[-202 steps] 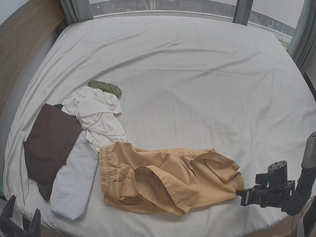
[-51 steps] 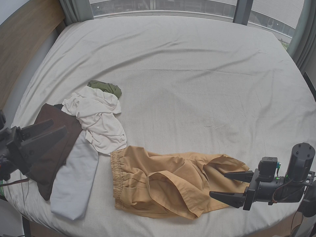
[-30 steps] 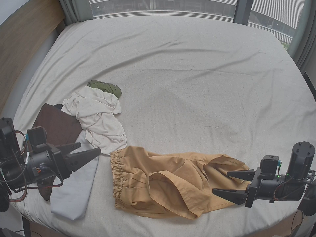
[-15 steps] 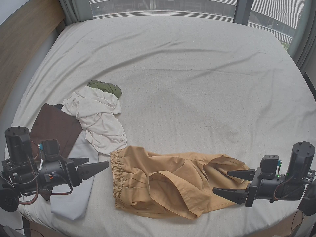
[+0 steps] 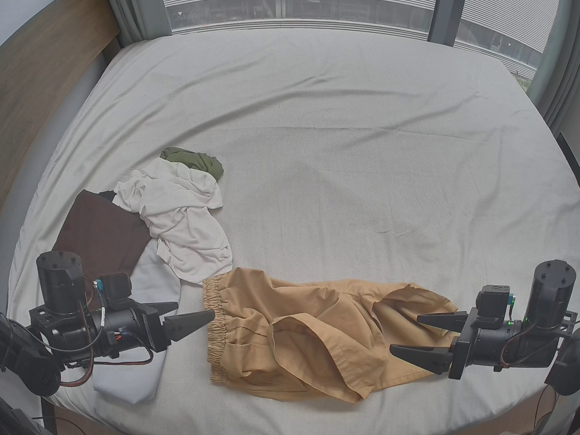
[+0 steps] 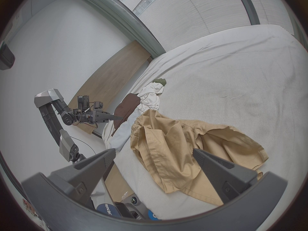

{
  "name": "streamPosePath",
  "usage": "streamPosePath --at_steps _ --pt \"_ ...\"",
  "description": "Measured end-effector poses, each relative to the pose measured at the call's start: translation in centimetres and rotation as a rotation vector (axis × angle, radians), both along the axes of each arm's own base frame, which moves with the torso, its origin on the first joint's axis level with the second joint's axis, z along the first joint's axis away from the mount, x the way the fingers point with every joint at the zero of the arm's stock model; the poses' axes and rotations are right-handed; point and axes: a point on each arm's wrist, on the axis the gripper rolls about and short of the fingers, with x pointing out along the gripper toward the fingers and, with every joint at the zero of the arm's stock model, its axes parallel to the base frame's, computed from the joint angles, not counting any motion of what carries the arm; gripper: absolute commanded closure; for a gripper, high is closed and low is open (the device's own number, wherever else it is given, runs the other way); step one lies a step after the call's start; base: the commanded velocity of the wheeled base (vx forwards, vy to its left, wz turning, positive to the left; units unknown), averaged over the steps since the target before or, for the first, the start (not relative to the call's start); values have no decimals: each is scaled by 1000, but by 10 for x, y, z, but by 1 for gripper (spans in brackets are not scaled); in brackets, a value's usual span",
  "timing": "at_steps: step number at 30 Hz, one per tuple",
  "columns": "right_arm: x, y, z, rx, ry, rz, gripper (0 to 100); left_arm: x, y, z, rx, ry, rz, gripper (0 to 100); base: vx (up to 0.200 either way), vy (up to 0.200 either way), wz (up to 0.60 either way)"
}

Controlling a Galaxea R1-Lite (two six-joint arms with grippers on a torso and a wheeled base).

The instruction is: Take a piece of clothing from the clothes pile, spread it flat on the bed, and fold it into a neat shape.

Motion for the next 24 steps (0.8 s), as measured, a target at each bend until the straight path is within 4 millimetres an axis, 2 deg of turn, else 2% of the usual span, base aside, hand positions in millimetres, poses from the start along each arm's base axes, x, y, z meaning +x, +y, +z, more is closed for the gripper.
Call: streamPosePath --at_steps 12,24 --pt "0 0 0 -1 2 -1 0 8 -6 -28 17 69 -11 0 0 0 0" --pt "0 0 0 0 2 -3 0 16 -21 -45 7 36 -61 0 0 0 0"
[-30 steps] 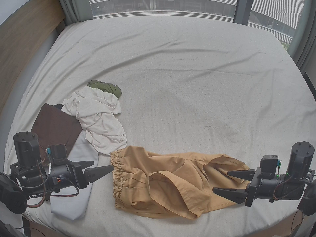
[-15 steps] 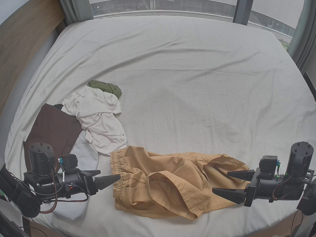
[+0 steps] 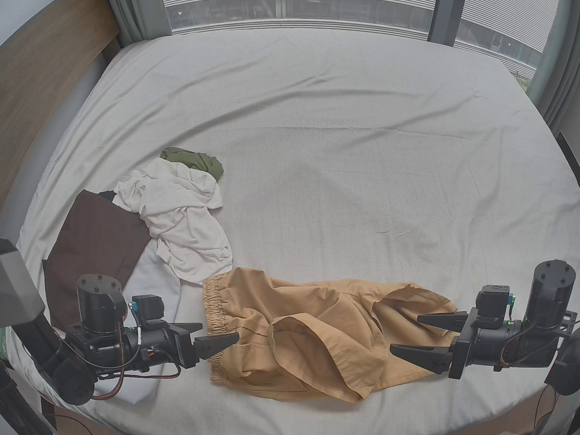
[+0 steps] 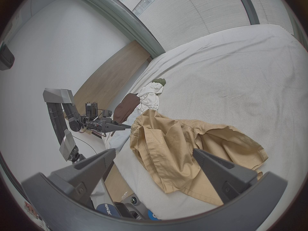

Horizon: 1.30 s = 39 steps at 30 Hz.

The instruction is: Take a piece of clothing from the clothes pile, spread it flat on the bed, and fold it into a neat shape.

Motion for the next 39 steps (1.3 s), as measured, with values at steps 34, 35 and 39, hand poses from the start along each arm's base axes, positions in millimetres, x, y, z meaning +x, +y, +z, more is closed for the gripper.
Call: streamPosePath --at_steps 34,35,39 --pt "0 -1 -1 -2 4 -4 0 7 -22 -33 -66 13 -32 0 0 0 0" --pt "0 -1 -1 -2 3 -4 0 7 -22 -33 -67 11 -31 0 0 0 0" --pt "1 -1 -1 -3 4 -4 0 11 -24 -32 -72 1 -17 0 0 0 0"
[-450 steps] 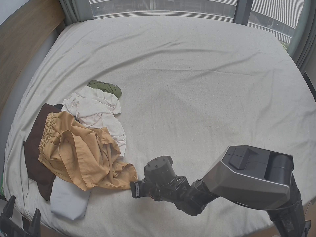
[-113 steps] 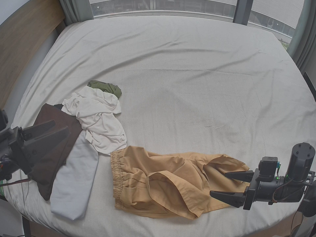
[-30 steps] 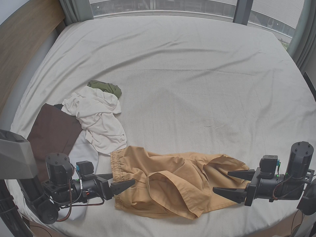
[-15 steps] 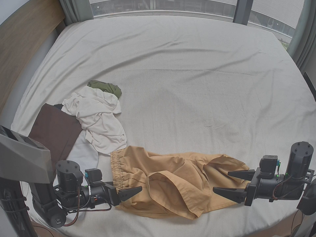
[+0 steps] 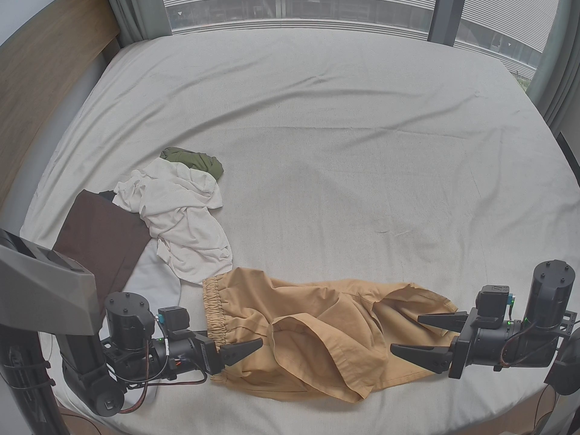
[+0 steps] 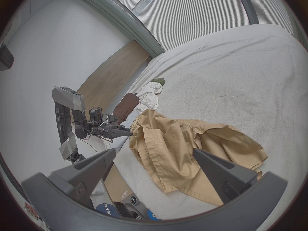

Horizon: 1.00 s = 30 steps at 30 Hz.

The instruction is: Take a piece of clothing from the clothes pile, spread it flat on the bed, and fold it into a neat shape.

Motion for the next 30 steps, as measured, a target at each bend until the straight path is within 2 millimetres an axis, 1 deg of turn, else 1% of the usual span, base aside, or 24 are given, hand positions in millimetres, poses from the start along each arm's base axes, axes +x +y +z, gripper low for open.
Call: streamPosePath --at_steps 1,20,24,30 --pt "0 0 0 0 0 0 0 1 0 0 -1 0 9 100 0 0 0" --pt "0 0 0 0 0 -2 0 3 -1 0 -9 2 22 100 0 0 0" --pt "0 0 0 1 -2 -2 0 2 -4 4 -14 -14 13 100 0 0 0" --pt "0 -1 1 4 -7 -7 0 -4 -10 17 -31 -58 -15 100 0 0 0"
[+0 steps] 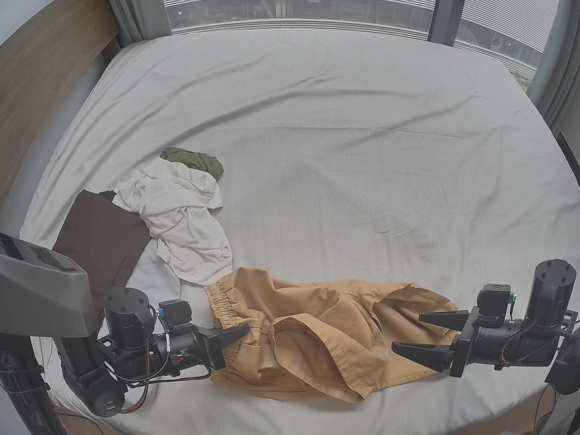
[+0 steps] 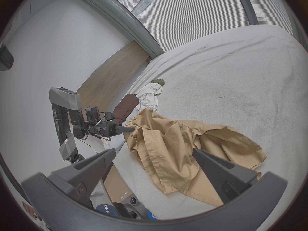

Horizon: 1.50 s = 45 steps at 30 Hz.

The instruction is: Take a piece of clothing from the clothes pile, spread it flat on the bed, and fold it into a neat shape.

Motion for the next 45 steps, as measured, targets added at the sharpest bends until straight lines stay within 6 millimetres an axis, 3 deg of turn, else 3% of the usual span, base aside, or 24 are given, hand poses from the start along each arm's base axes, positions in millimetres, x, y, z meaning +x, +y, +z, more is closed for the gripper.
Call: streamPosePath --at_steps 13,24,36,45 --pt "0 0 1 3 -4 -2 0 -13 -13 25 -50 -84 -68 100 0 0 0" --pt "4 7 1 13 -9 22 0 -19 -19 33 -69 -111 -99 100 0 0 0" --pt "13 38 -5 114 -99 108 0 -20 -21 37 -78 -123 -107 100 0 0 0" --pt "11 60 -18 122 -54 179 0 -20 -20 47 -108 -157 -104 100 0 0 0"
